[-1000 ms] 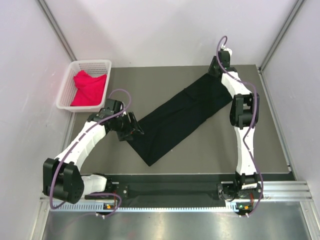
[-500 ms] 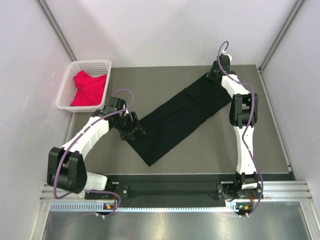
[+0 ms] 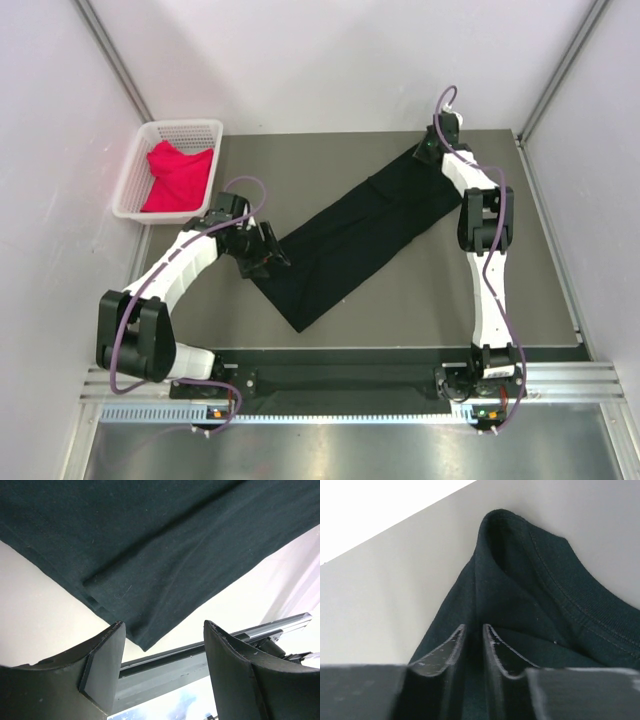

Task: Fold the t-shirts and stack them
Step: Fold the tshirt

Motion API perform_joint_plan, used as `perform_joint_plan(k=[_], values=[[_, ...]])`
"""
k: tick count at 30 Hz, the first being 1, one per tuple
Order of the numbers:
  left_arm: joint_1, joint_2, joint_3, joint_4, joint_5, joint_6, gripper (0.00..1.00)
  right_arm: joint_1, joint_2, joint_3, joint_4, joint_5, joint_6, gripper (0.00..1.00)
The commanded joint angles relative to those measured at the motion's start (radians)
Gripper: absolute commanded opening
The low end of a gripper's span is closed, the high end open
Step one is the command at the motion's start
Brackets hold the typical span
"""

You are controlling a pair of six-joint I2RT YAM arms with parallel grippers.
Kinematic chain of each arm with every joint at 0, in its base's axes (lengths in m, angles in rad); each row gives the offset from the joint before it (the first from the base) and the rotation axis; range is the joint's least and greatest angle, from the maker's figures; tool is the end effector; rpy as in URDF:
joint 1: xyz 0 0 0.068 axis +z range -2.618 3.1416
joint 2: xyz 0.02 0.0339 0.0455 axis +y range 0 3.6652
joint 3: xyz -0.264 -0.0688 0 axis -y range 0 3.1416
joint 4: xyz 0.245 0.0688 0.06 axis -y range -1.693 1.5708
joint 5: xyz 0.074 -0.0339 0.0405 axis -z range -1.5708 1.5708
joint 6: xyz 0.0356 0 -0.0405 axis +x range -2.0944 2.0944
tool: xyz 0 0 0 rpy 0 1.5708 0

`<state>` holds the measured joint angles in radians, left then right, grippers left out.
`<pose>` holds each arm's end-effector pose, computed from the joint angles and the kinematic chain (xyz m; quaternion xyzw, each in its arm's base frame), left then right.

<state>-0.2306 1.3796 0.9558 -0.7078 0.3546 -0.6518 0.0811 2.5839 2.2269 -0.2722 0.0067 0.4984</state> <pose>0.2537 -0.0723 0.2294 -0.1633 0.9475 -0.2472 0.1204 0.5812 0.0470 0.1593 0.1861 0.8716 0.1267 0.4355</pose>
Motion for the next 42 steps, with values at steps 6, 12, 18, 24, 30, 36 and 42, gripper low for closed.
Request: perform_joint_plan(k=[6,12,18,24,30,36,42], values=[[0.016,-0.008,0.026,0.024,0.023,0.026,0.68,0.003,0.001,0.088,0.022,0.022,0.017,0.06],[0.020,-0.013,0.023,0.030,0.030,0.023,0.68,0.006,-0.051,0.089,0.039,0.039,0.019,0.04],[0.022,-0.020,0.011,0.037,0.037,0.014,0.68,0.006,-0.050,0.089,0.048,0.023,0.022,0.04],[0.025,-0.028,-0.003,0.031,0.038,0.009,0.68,0.014,-0.038,0.080,0.079,0.003,0.031,0.04],[0.028,-0.025,-0.006,0.042,0.044,-0.005,0.68,0.016,-0.039,0.080,0.117,0.003,0.040,0.05],[0.031,-0.019,-0.008,0.044,0.049,-0.011,0.68,0.006,0.010,0.102,0.117,0.003,0.051,0.17],[0.031,-0.013,-0.008,0.042,0.046,-0.014,0.68,-0.003,0.039,0.143,0.108,-0.028,0.061,0.29]])
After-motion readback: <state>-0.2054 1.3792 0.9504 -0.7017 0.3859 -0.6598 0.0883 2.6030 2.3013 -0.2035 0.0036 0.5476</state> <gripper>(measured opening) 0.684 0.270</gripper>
